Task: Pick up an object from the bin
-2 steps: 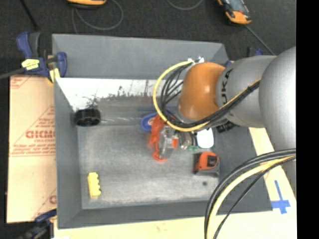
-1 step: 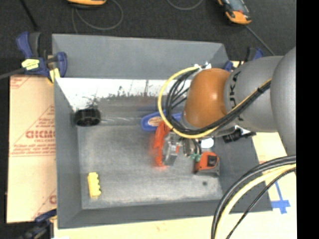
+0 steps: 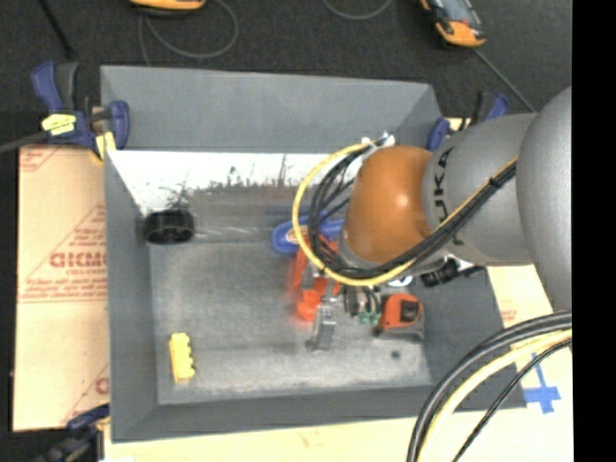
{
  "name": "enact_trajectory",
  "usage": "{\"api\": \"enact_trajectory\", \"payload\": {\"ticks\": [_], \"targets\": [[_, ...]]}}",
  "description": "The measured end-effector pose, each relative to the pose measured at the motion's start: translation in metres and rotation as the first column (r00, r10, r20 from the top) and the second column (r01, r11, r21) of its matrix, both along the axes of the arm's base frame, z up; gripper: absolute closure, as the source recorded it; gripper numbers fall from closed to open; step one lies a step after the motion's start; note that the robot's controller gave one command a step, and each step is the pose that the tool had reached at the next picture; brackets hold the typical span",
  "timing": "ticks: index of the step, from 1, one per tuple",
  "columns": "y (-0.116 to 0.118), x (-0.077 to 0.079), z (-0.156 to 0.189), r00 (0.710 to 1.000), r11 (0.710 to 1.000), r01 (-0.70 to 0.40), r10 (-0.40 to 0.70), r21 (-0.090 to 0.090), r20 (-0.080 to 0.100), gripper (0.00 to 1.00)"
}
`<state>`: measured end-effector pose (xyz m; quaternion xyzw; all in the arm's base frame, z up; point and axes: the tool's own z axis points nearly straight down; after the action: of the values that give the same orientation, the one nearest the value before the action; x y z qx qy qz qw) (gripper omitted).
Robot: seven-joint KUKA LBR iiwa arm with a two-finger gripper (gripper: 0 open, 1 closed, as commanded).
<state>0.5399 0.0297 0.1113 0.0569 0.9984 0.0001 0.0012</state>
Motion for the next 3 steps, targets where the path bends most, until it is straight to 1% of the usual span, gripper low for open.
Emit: {"api": "enact_trajectory", "payload": {"ticks": [1,2,3], "targets": [[0.000,0.000,0.000,1.000,1.000,0.000,0.000,0.000,0.000,0.00],[0.012,0.042,0.012,1.000,1.000,-0.017,0.017,0.000,-0.004,0.00],[0.017,0.086,0.019,1.000,1.000,-0.029,0.029,0.000,0.004,0.00]]}}
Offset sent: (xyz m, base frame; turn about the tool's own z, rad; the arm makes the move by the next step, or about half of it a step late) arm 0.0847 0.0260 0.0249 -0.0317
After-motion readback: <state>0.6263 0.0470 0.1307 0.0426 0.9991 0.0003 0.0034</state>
